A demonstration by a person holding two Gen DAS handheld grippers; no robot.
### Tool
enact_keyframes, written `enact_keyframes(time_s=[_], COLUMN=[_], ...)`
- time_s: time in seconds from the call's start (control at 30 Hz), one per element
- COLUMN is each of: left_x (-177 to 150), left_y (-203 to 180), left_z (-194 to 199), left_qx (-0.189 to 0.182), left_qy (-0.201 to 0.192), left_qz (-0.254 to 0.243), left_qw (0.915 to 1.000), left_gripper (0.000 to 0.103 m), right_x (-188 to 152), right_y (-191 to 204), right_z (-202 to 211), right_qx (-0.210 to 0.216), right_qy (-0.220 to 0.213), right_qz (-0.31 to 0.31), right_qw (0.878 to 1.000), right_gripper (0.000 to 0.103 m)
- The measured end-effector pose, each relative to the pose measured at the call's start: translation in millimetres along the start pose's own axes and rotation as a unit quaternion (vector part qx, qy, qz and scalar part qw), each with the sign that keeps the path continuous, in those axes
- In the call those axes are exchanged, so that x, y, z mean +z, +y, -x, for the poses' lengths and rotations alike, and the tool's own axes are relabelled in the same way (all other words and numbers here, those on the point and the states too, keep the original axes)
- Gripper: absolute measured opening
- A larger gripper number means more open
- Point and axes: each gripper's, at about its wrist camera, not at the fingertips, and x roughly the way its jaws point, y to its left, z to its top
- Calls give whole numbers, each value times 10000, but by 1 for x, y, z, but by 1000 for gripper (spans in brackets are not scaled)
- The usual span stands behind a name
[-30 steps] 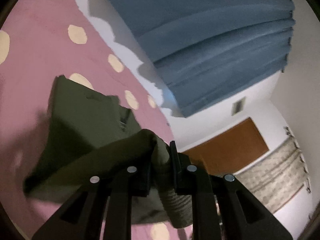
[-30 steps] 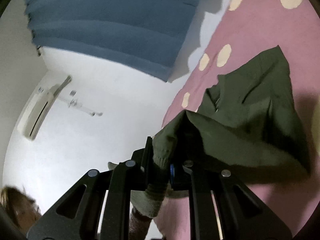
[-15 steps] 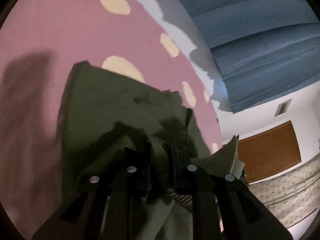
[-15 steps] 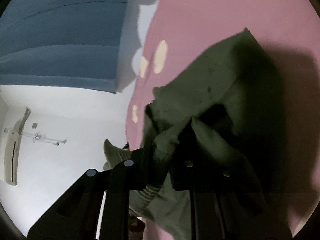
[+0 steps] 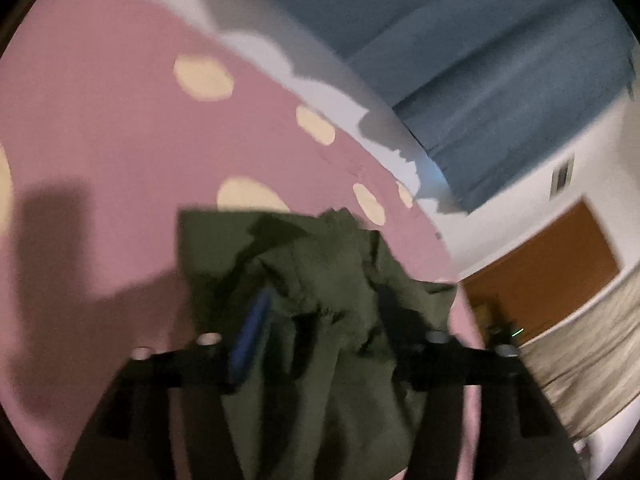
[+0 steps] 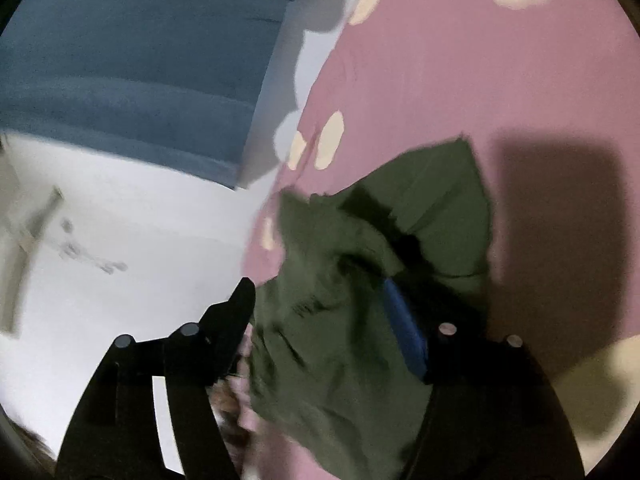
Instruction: Fold small clothes
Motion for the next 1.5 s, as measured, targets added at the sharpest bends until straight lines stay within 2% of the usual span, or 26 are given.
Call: enact_keyframes(time_s=[0.13,0.23,0.4,0.53,0.63,0.73,0.8,0.87,0.9,0.93,0.97,1.07,1.17,1.3,1.43,1.5], left_x=[4,9,25,35,36,35,36,36,36,35,34,34,40,54,67,66], left_y=[-17,-24,-18,-22,-30,-33,-30,-28,-29,-31,-35,-47,-55,-64,-50,-37], left_z=[-12,-37,-72,-93,-104,-112,-116,-115,-114,-113,-110,-101,-97,-98,-113,-129], left_qx=[282,539,699,741,897,1241,1442,1485,1517,1573,1657,1697,1734,1843,1964,2148], left_qy=[313,632,965,1114,1163,1225,1272,1279,1239,1178,1076,800,630,364,340,475], left_qz=[-847,-1367,-1422,-1608,-1977,-2210,-2246,-2256,-2287,-2339,-2419,-2411,-2304,-2263,-1919,-1772], left_qw=[9955,9871,9826,9779,9692,9596,9553,9543,9536,9522,9500,9522,9554,9558,9610,9593], left_gripper=[68,72,72,72,64,46,31,20,17,15,13,11,11,11,11,11], right_x=[7,16,30,39,44,46,46,43,42,41,40,36,31,40,58,64], right_y=[14,27,39,42,44,47,49,49,48,48,49,61,81,100,89,72], right_z=[1,-12,-50,-74,-86,-94,-101,-106,-106,-103,-97,-82,-73,-65,-73,-87], right_qx=[-423,-753,-1180,-1317,-1232,-1305,-1437,-1722,-1781,-1826,-1831,-1762,-1788,-1773,-1889,-2055], right_qy=[98,233,618,908,1050,1151,1198,1240,1252,1203,1157,881,629,159,19,129], right_qz=[536,1014,1577,1815,1928,2064,2165,2335,2324,2315,2336,2436,2650,2771,2483,2305], right_qw=[9976,9917,9785,9703,9678,9629,9582,9489,9480,9479,9479,9496,9454,9442,9501,9511], right_gripper=[67,67,67,67,67,66,56,37,33,16,13,11,10,10,10,10])
